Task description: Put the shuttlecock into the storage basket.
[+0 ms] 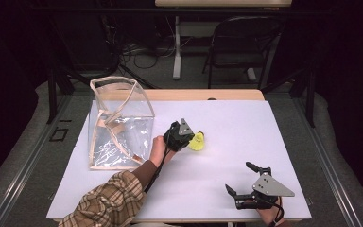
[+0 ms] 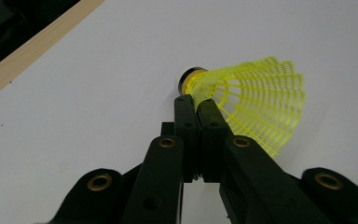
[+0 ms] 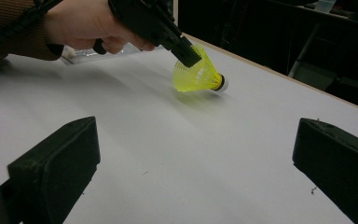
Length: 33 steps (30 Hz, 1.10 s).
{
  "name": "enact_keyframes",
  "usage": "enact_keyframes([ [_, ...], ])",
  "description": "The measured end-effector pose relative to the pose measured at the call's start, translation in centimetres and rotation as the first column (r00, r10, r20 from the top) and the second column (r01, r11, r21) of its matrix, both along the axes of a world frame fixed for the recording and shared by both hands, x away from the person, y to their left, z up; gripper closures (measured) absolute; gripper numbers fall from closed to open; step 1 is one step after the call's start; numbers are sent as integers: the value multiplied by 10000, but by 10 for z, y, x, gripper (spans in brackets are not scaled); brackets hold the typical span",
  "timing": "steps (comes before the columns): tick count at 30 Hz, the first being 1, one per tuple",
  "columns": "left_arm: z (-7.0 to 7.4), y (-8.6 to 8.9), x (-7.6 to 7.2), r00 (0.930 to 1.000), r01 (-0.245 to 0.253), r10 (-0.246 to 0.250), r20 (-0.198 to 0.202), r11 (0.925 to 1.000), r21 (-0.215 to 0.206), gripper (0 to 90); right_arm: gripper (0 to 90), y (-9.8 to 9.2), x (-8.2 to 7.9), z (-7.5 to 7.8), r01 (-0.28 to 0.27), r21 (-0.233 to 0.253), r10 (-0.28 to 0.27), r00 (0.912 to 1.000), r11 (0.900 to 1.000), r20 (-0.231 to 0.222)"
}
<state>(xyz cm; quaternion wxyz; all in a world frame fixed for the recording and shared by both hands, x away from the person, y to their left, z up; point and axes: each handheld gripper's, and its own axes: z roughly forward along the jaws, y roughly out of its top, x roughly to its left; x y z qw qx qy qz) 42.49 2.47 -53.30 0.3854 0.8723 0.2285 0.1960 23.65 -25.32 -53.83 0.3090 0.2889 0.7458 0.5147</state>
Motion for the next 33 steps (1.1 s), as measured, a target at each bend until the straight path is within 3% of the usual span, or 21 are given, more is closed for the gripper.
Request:
enact_keyframes([
  [33, 37, 5, -3, 9988, 337, -331, 348, 9993, -179, 887, 3, 0, 0, 0, 7, -15, -7, 10000, 10000, -19],
])
